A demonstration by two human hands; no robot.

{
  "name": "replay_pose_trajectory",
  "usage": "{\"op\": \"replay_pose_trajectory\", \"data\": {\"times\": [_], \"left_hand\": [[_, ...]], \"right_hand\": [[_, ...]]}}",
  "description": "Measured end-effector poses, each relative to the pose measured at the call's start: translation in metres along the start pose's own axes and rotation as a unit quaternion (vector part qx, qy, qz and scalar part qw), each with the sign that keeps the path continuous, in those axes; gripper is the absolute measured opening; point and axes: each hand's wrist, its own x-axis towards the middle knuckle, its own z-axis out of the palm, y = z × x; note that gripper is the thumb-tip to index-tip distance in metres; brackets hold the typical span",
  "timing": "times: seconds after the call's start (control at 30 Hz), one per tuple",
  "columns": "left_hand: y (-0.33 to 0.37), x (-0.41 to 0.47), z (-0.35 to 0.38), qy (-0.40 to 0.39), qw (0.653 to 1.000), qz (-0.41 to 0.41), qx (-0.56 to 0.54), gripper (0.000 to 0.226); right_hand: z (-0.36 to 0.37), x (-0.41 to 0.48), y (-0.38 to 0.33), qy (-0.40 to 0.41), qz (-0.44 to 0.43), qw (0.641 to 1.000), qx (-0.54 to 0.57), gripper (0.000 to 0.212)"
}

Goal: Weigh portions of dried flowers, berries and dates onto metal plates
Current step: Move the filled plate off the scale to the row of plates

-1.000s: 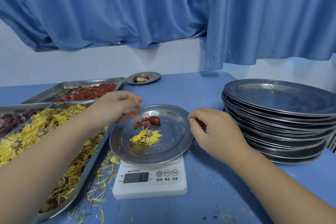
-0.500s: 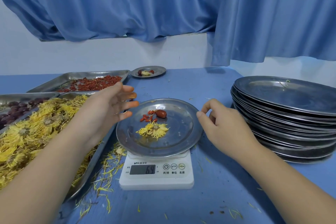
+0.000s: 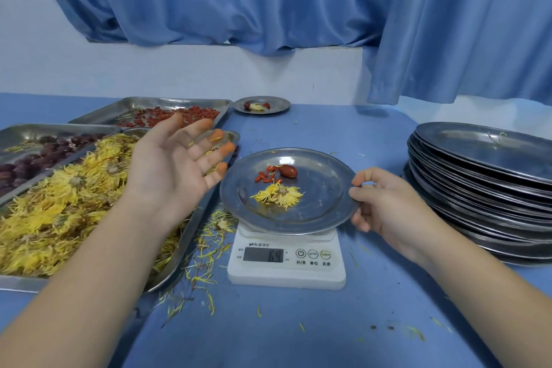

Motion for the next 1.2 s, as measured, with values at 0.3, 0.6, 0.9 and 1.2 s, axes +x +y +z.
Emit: {"op": "replay_pose_trajectory", "data": {"times": [0.3, 0.6, 0.9, 1.2], "left_hand": [[0.002, 0.000, 0.000, 0.015, 0.993, -0.005, -0.119, 0.040], [0.002, 0.000, -0.008, 0.041, 0.972, -0.002, -0.230, 0.051], [0.002, 0.003, -0.011, 0.039, 0.951, -0.024, -0.307, 0.062], [0.006, 0.005, -0.013, 0.035, 0.940, -0.036, -0.338, 0.066]], "right_hand": [[0.013, 0.014, -0.006, 0.041, -0.018, 0.998, 0.035, 0.020], [0.054, 0.088, -0.024, 0.131, -0.014, 0.990, 0.046, 0.017], [0.117, 0.190, -0.022, 0.198, 0.040, 0.976, 0.085, 0.018], [0.151, 0.237, -0.014, 0.239, 0.080, 0.965, 0.071, 0.038]]}}
